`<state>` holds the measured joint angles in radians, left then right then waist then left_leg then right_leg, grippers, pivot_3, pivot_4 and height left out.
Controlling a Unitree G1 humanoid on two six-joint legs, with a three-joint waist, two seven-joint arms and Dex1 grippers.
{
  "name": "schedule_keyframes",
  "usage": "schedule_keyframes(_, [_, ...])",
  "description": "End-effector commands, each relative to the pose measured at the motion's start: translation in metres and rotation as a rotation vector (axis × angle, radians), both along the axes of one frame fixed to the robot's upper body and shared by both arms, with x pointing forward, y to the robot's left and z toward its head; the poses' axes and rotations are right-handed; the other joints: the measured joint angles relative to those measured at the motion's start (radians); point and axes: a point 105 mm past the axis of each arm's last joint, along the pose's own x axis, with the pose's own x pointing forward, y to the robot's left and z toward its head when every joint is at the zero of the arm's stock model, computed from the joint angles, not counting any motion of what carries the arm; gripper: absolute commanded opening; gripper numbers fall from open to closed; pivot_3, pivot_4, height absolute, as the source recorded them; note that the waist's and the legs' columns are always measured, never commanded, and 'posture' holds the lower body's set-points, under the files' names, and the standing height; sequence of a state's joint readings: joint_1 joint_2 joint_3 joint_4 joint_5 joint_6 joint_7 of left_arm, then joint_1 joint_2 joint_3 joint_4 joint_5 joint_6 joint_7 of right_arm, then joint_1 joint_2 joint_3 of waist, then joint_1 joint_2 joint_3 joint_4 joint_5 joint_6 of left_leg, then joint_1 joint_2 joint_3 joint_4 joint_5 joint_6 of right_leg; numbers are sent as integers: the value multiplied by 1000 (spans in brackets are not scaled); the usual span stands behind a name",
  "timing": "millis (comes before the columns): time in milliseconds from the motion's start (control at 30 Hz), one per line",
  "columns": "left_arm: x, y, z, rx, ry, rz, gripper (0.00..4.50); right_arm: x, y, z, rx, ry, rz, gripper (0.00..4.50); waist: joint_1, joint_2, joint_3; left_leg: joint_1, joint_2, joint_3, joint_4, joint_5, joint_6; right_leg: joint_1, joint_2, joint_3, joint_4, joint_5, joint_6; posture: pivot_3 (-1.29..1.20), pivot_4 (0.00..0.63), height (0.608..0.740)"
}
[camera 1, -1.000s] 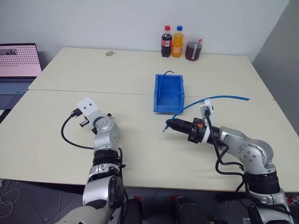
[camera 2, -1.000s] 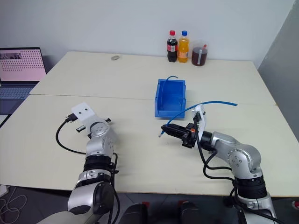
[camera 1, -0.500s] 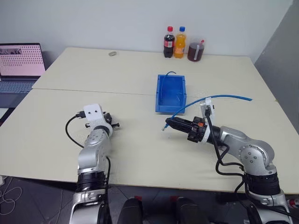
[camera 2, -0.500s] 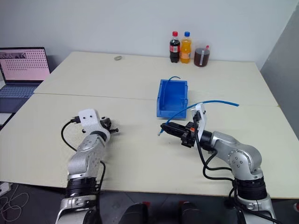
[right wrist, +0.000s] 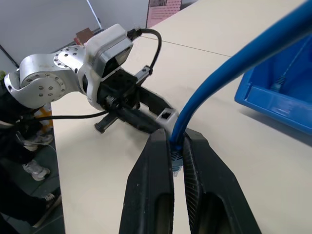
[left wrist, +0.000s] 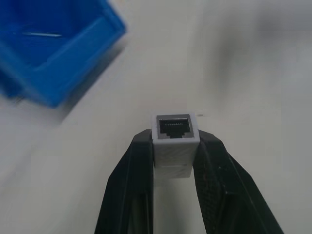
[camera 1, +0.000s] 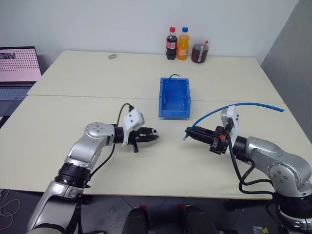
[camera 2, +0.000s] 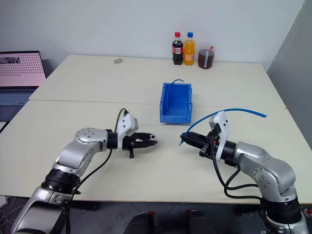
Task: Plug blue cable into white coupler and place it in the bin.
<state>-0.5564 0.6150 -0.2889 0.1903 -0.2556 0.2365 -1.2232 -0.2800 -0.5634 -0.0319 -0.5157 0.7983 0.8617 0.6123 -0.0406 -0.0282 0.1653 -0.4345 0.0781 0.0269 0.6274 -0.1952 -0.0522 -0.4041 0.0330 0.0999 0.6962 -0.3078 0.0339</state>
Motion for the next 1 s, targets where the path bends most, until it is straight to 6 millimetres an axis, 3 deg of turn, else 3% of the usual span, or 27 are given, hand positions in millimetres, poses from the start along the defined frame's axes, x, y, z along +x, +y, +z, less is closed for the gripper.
schedule_keyframes(33, [-13, -11, -6, 48, -29, -186, 794, -10, 5, 7, -35, -83, 41, 17, 0, 0, 0, 0, 0, 0, 0, 0, 0, 0, 0, 0, 0, 0, 0, 0, 150, 740])
schedule_keyframes(300, [-17, -21, -29, 97, -29, -276, 794, -13, 12, -3, -120, -167, 72, 17, 2, 0, 0, 0, 0, 0, 1, 0, 0, 0, 0, 0, 0, -1, 0, 0, 150, 740])
schedule_keyframes(700, [-18, -22, -40, 95, -14, -271, 794, -2, 58, -27, -165, -268, 241, 17, 12, -1, -1, 0, 0, -1, 2, 0, 0, 1, 0, 0, 1, 0, 0, 0, 150, 740])
schedule_keyframes(1000, [-21, -20, -40, 103, -6, -276, 794, 0, 59, -47, -212, -270, 277, 16, 11, -1, -1, 1, 0, -1, 2, 0, 0, 1, 0, -1, 1, 0, 0, 0, 150, 740])
